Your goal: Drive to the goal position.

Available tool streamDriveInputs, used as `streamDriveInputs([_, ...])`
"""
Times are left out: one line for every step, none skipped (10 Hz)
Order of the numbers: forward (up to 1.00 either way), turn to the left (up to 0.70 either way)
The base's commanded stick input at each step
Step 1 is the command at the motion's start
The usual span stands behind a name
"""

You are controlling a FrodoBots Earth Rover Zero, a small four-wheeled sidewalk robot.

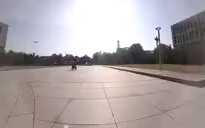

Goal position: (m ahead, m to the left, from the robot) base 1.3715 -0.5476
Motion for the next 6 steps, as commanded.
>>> streamDriveInputs([1.0, 0.0])
streamDriveInputs([1.0, 0.0])
streamDriveInputs([1.0, 0.0])
streamDriveInputs([1.0, 0.0])
streamDriveInputs([1.0, 0.0])
streamDriveInputs([1.0, 0.0])
